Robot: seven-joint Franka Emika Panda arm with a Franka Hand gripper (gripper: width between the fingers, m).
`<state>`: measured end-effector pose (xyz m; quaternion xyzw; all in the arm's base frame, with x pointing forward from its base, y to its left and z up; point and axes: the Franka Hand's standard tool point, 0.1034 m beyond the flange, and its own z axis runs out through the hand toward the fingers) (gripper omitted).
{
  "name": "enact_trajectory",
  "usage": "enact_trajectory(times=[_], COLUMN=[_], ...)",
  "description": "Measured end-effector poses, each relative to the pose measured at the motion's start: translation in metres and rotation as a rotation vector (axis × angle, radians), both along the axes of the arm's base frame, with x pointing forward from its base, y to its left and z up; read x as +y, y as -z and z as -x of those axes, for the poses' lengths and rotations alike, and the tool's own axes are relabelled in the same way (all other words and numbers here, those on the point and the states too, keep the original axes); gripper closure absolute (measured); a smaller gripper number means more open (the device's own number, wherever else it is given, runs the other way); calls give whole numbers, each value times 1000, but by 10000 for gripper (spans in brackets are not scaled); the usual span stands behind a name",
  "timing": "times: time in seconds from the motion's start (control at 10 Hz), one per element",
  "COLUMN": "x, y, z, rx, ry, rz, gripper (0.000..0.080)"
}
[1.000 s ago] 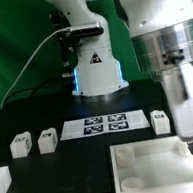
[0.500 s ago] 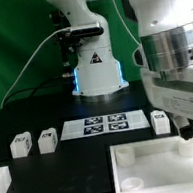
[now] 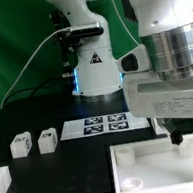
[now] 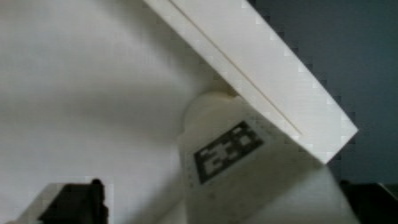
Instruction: Assemble one leg
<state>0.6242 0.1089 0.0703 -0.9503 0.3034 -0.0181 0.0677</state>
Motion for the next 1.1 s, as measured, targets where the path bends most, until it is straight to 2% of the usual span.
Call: enact_trajectory(times=[0.1,0.2,0.3,0.4,0.5,0.6,0.7,1.1], x=[4,6,4,4,4,5,6,7], y=[-1,-3,-2,-2,-2,-2,-1,-4], z=[-2,-5,-5,-5,-5,-5,-5,-5], rx=[2,-6,-7,-7,-2,6,16,91], ry=[-232,-326,-319,-318,-264,-179,-70,543], rz=[57,75,75,75,70,65,54,13], gripper=[151,151,151,245,446,446,509,509])
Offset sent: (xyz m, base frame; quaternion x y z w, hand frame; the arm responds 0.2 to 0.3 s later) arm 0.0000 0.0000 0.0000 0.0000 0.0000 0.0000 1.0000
